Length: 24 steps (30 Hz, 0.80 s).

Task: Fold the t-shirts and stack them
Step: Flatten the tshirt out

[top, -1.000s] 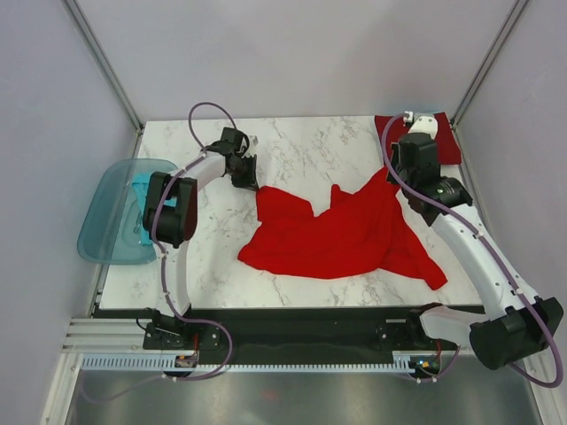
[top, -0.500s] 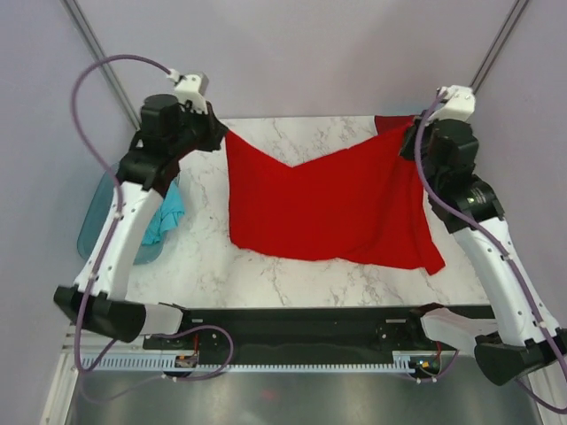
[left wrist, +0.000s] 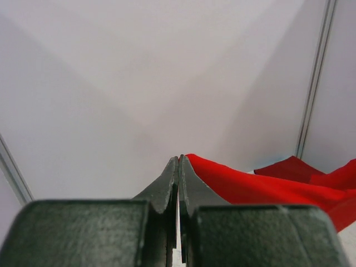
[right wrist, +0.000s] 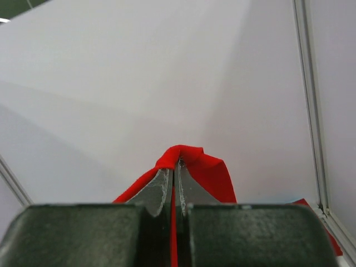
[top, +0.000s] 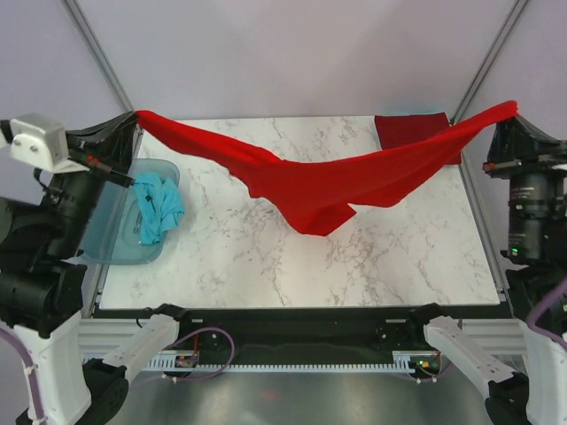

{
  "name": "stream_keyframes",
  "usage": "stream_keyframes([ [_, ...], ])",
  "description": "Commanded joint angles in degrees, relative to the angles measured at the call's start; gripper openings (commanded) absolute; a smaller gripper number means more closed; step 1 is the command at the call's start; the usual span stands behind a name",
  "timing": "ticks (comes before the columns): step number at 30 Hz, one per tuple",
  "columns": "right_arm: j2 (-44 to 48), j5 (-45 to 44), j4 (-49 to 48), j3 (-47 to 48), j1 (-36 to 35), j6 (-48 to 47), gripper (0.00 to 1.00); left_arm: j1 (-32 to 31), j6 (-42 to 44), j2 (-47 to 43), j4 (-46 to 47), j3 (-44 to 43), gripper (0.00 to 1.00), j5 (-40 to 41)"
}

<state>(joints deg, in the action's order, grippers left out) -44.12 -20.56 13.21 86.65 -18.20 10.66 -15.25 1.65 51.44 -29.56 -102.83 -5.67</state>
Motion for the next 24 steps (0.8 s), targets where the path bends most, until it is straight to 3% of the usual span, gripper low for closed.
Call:
stream_keyframes([
  [1,0.5,1.6,4.9,6.7,0.0,0.3,0.00,-0.2,4.3,-1.9,1.3,-2.2,0.02,0.3],
  [10,-5.6,0.7,9.6,16.1,0.0,-1.2,0.00,-0.2,5.9,0.9,8.9,-4.0,0.02,0.1],
  [20,-24.9,-1.6,3.0,20.3,0.1,-6.3,0.00,0.8,14.1,24.0,12.3,-12.4,0.02,3.3],
  [24,-33.5,-2.5,0.2,25.2,0.4,-7.2,0.00,5.2,11.5,35.1,13.5,-24.7,0.02,4.3],
])
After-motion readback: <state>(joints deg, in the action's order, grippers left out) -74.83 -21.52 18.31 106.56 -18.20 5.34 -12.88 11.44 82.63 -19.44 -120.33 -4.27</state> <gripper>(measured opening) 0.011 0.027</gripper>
